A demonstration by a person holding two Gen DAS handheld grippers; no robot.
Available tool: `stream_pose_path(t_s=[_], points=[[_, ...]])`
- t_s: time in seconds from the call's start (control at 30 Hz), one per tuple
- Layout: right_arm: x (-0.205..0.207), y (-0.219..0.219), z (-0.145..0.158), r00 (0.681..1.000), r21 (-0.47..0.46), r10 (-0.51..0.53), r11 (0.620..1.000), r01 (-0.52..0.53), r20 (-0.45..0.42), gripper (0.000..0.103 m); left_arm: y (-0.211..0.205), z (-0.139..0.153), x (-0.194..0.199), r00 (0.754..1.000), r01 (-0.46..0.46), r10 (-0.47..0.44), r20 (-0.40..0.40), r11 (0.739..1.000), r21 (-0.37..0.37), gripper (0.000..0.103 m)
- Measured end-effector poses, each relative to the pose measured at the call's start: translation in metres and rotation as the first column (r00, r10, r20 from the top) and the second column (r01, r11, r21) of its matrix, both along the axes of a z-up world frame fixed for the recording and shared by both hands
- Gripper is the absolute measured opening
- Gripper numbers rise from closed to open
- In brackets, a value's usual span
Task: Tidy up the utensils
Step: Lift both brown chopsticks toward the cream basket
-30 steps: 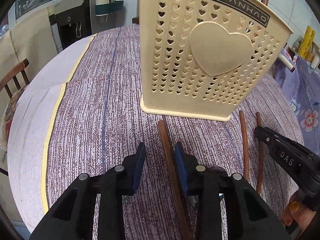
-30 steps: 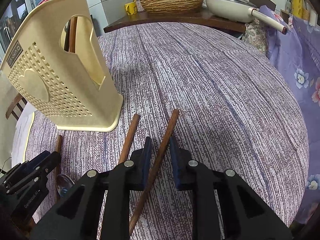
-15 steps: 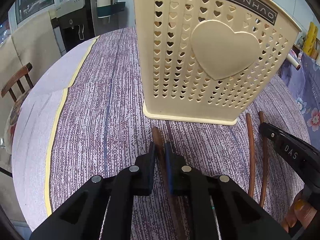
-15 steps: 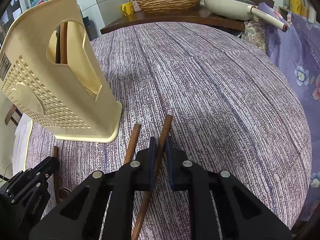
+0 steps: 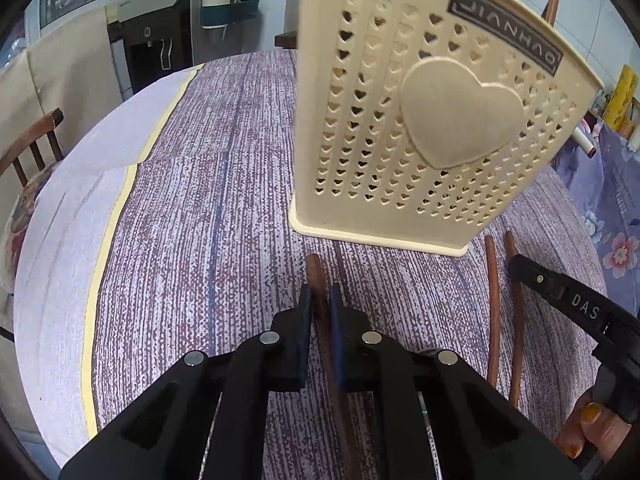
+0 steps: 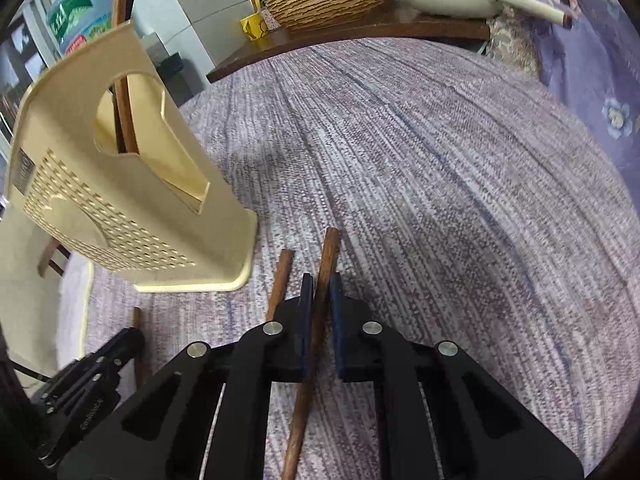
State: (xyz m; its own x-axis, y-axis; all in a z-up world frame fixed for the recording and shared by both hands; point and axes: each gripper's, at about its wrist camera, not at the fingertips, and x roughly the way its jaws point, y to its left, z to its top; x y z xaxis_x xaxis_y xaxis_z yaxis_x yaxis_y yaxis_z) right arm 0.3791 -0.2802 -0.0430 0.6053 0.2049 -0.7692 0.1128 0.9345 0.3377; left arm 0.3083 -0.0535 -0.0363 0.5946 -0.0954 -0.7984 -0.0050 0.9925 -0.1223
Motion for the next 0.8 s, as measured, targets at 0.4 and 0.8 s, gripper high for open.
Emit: stream_pose_path(t_s=[0.4,0.8], points=[[-0.039,-0.008,0.049,0.985,0.113,0.049,0.991,-0.068,0.163,0.008,0.014,0.046,-0.025,0.991,0.009,0.0,0.133,0.997,-0.071,0.009],[-0.097,-0.005,0.128,0.923,0.067,0.145,0.981,-0.18,0.357,0.008,0.023,0.099,-0.059,0.956,0.072,-0.041,0.292,0.993,-0.094,0.008]])
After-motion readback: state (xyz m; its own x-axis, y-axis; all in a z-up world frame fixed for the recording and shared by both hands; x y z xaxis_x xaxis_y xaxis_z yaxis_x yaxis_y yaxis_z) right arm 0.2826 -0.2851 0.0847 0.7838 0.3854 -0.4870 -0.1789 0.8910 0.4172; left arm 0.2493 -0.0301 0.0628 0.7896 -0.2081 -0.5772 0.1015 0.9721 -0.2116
